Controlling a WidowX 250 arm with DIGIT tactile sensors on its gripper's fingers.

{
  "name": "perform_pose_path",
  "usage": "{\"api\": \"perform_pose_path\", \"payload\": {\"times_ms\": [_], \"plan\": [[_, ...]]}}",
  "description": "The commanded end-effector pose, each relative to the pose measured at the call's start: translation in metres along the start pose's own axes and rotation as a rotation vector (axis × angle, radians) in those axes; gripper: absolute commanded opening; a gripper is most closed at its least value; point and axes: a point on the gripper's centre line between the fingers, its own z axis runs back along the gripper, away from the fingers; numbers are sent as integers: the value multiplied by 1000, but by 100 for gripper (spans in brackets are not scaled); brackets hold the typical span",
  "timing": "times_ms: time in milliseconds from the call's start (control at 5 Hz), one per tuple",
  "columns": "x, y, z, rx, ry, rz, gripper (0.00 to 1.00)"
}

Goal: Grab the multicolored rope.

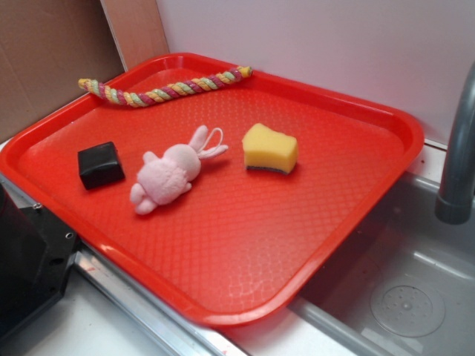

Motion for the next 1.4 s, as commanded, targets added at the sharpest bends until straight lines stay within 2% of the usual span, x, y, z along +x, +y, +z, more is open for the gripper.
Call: {"api": "perform_pose_path", "payload": {"times_ms": [0, 200, 400, 600, 800, 1200], "plan": [[0, 0, 0, 0, 0, 0, 100], [14, 12, -14, 15, -21, -9, 100], [32, 31, -38, -19, -55, -85, 100], [51, 56, -54, -25, -158, -134, 100], [80, 83, -82, -42, -185, -203, 100], [142, 104, -134, -34, -206, -326, 100]]}}
